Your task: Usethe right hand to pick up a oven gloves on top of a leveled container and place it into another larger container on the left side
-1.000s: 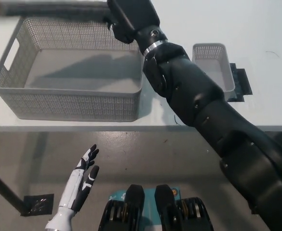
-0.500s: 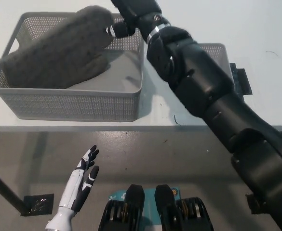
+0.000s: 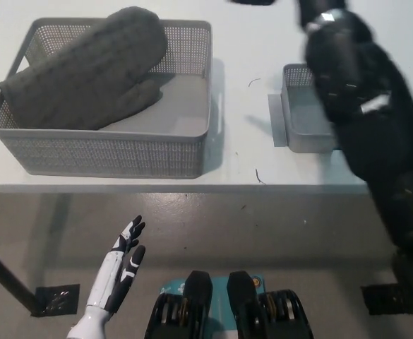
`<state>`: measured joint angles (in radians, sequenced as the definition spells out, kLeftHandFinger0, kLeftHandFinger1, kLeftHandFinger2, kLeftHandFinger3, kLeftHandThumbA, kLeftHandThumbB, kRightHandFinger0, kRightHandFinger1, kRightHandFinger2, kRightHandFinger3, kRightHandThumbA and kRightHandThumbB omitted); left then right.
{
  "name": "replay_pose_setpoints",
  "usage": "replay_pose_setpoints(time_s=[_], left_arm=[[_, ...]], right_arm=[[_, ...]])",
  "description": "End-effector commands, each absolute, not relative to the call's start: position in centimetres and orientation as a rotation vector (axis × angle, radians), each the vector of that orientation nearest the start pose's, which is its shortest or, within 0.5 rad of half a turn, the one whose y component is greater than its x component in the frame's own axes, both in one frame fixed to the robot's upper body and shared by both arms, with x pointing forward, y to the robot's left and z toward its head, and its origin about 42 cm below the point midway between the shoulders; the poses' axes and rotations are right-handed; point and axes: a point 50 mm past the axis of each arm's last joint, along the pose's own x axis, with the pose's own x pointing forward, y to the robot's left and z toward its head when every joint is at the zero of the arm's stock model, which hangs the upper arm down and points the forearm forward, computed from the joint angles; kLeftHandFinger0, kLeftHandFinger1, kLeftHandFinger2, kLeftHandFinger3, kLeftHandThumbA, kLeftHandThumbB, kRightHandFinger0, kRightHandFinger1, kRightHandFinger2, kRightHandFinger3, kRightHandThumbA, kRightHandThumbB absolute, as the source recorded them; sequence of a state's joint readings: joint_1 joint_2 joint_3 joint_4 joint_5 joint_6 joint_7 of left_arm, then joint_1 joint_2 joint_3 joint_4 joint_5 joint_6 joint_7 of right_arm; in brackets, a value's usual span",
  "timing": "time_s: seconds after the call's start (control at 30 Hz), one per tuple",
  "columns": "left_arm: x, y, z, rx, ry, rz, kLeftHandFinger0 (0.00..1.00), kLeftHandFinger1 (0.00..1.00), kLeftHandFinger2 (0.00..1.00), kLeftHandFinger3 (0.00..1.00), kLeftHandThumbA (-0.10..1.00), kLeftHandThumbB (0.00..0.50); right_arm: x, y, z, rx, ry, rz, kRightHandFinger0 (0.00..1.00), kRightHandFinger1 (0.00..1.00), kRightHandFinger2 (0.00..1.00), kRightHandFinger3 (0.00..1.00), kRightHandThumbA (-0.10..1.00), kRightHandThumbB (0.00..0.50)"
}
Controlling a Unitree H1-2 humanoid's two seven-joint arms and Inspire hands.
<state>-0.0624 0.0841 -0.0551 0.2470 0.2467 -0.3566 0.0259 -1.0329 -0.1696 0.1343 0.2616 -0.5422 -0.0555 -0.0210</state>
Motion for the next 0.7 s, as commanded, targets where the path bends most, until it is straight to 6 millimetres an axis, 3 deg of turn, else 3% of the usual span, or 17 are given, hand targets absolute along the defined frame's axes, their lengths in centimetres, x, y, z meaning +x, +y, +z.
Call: replay_pose_setpoints(time_s=[0.0,0.1,0.17,0.2,0.23,0.27,0.3,0.37,0.43,0.53,0.6,0.67], left_arm=[[29.7,21.7,7.9,0.323,-0.247,-0.122,1.0,1.0,1.0,1.0,1.0,0.118],[29.8,22.0,7.9,0.32,-0.244,-0.117,1.0,1.0,1.0,1.0,1.0,0.12],[29.7,21.7,7.7,0.317,-0.236,-0.124,1.0,1.0,1.0,1.0,1.0,0.12],[29.7,21.7,7.7,0.317,-0.236,-0.126,1.0,1.0,1.0,1.0,1.0,0.119],[29.7,21.6,7.7,0.316,-0.234,-0.123,1.0,1.0,1.0,1.0,1.0,0.11],[29.8,21.5,7.7,0.316,-0.234,-0.122,1.0,1.0,1.0,1.0,1.0,0.108],[29.7,21.4,7.6,0.324,-0.234,-0.12,1.0,1.0,1.0,1.0,1.0,0.097],[29.4,21.2,7.3,0.317,-0.226,-0.12,1.0,1.0,1.0,1.0,1.0,0.111],[29.3,21.2,7.2,0.318,-0.226,-0.124,1.0,1.0,1.0,1.0,1.0,0.106],[29.0,21.2,7.0,0.31,-0.217,-0.127,1.0,1.0,1.0,1.0,1.0,0.112],[29.0,21.2,7.0,0.301,-0.224,-0.125,1.0,1.0,1.0,1.0,1.0,0.101],[29.0,21.2,7.0,0.298,-0.221,-0.123,1.0,1.0,1.0,1.0,1.0,0.109]], right_arm=[[36.5,-27.7,51.0,-0.39,-1.26,-0.218,1.0,1.0,1.0,1.0,1.0,0.269],[34.8,-29.3,47.3,-0.372,-1.236,-0.263,1.0,1.0,1.0,1.0,1.0,0.237],[33.2,-30.1,42.1,-0.348,-1.181,-0.275,1.0,1.0,1.0,1.0,1.0,0.216],[33.0,-30.2,41.4,-0.349,-1.171,-0.276,1.0,1.0,1.0,1.0,1.0,0.213],[32.7,-30.1,37.4,-0.384,-1.11,-0.262,1.0,1.0,1.0,1.0,1.0,0.168],[32.6,-30.1,36.3,-0.393,-1.093,-0.253,1.0,1.0,1.0,1.0,1.0,0.16],[32.1,-29.8,32.9,-0.39,-1.022,-0.203,1.0,1.0,1.0,1.0,1.0,0.134],[31.4,-28.8,27.8,-0.343,-0.929,-0.119,1.0,1.0,1.0,1.0,1.0,0.156],[30.8,-27.7,25.3,-0.339,-0.87,-0.097,1.0,1.0,1.0,1.0,1.0,0.187],[29.8,-26.5,22.3,-0.372,-0.808,-0.083,1.0,1.0,1.0,1.0,1.0,0.176],[29.6,-25.0,19.3,-0.38,-0.717,-0.053,1.0,1.0,1.0,1.0,1.0,0.194],[29.5,-24.1,17.6,-0.357,-0.654,0.005,1.0,1.0,1.0,1.0,1.0,0.198]])
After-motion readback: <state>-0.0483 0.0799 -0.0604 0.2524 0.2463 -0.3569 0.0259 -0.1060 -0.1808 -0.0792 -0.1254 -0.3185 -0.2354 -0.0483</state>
